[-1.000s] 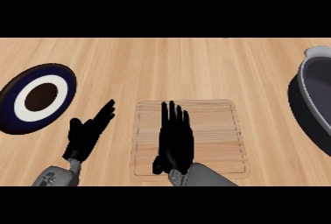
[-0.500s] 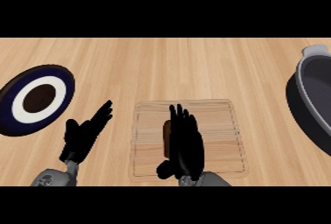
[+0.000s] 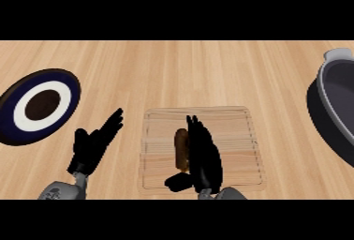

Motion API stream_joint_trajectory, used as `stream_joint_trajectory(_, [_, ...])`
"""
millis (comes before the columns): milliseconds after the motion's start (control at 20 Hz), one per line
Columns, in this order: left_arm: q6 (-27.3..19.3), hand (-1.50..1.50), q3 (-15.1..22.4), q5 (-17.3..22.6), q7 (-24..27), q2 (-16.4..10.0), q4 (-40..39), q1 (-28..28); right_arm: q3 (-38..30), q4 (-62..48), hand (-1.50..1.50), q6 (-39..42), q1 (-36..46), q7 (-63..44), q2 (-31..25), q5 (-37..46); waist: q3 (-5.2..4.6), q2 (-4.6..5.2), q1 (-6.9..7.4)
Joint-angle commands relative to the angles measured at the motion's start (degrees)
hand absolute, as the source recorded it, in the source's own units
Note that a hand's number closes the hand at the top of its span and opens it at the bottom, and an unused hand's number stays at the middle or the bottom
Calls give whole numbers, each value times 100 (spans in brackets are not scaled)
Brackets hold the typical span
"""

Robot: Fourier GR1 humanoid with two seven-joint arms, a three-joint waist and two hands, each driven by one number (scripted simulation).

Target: Pick the sweet potato from the cutting board and place it in the pot

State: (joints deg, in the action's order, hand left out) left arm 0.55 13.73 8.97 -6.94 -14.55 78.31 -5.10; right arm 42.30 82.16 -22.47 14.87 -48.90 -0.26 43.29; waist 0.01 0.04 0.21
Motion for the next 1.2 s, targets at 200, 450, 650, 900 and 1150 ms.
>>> stream_joint_trajectory(200, [165,0,-130,-232,-94,207,94,49,-425,-572,-150,-533,-167,983,26,-858,0,-2,2])
stream_joint_trajectory(450, [334,0,-327,-162,3,75,-47,-16,-283,-1481,150,-107,114,1546,-220,-602,-2,1,20])
stream_joint_trajectory(650, [333,0,-456,-316,-242,259,20,-146,-506,-1329,150,-377,-118,2015,20,-902,-1,-4,-11])
stream_joint_trajectory(900, [459,0,-523,-252,17,182,5,68,-443,-1708,150,-947,-681,3226,21,-1440,1,1,7])
stream_joint_trajectory(1150, [339,0,-462,-499,-254,378,254,71,-652,-2175,150,-1278,-297,4131,22,-1366,1,-1,13])
